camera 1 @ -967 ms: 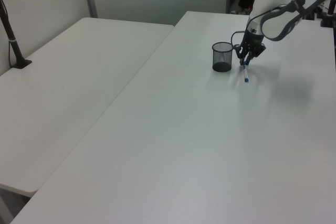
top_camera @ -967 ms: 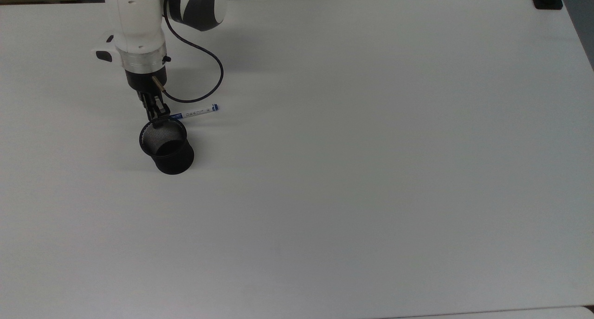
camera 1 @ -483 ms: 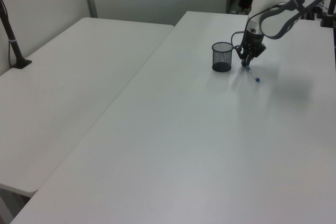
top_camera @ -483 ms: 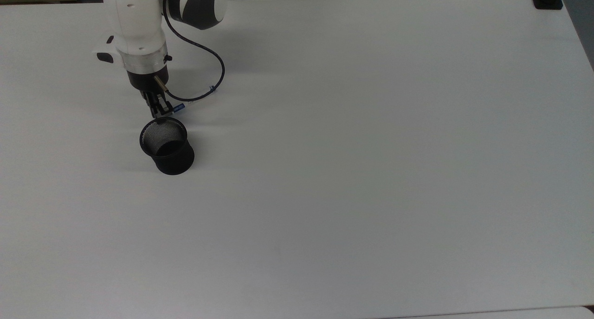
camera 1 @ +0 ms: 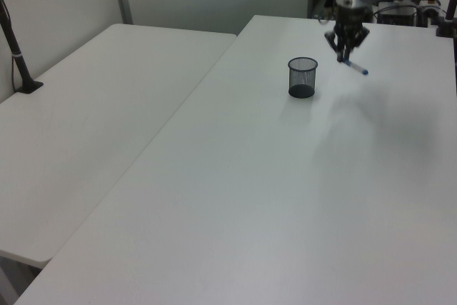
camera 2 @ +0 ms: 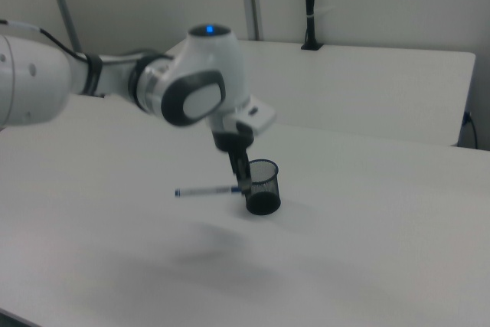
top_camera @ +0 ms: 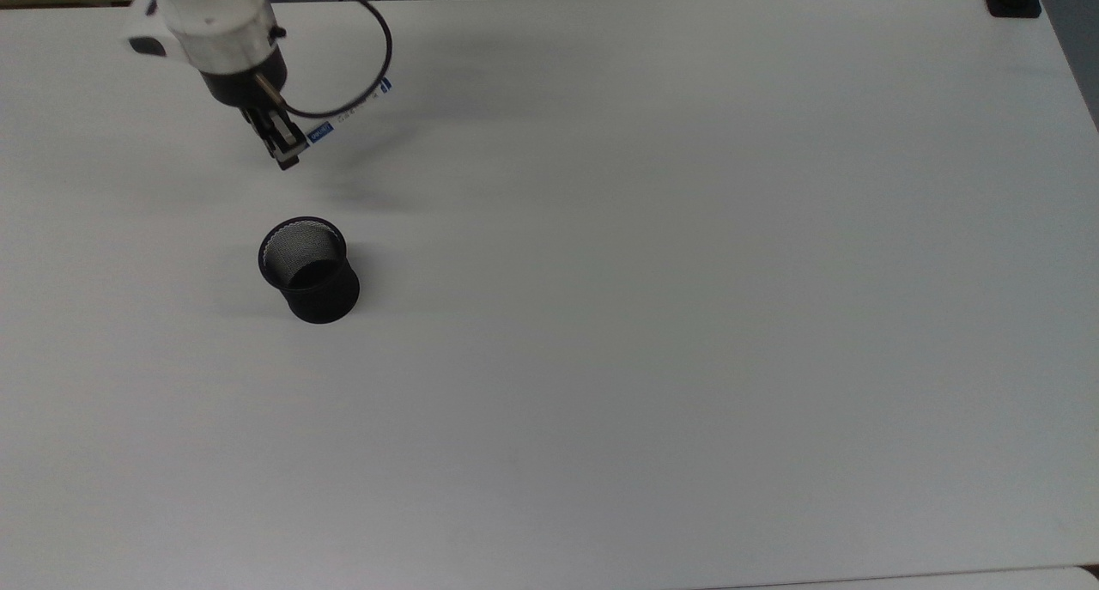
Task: Insert the marker
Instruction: 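Lift the marker up off the table, then tilt the marker and move it over the mesh cup opening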
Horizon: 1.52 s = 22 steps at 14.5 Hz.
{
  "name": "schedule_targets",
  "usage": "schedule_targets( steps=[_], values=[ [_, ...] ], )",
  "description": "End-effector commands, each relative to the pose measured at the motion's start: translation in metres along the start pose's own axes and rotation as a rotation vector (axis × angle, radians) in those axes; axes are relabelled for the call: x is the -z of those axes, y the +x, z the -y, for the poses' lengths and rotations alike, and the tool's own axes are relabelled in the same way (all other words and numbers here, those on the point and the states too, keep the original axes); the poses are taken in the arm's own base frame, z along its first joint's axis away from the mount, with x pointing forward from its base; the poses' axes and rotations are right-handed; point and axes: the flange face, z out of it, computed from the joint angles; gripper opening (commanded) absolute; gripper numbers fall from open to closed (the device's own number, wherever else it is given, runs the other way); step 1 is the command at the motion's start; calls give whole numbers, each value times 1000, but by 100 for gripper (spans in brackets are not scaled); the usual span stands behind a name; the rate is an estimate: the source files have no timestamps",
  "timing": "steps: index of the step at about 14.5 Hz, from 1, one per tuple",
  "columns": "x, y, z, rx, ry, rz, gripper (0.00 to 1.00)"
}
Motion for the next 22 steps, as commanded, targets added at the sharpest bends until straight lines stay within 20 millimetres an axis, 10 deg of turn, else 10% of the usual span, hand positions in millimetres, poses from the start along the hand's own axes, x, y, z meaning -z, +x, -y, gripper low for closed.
schedule_targets(
  steps=[1, 4, 7, 22],
  values=[
    [62, 15, 29, 42, 92, -82, 0],
    [124, 32, 53, 224, 167, -304, 2],
    [134, 35, 71, 444, 112, -480, 3],
    [39, 49, 99, 565, 108, -797, 3]
  ],
)
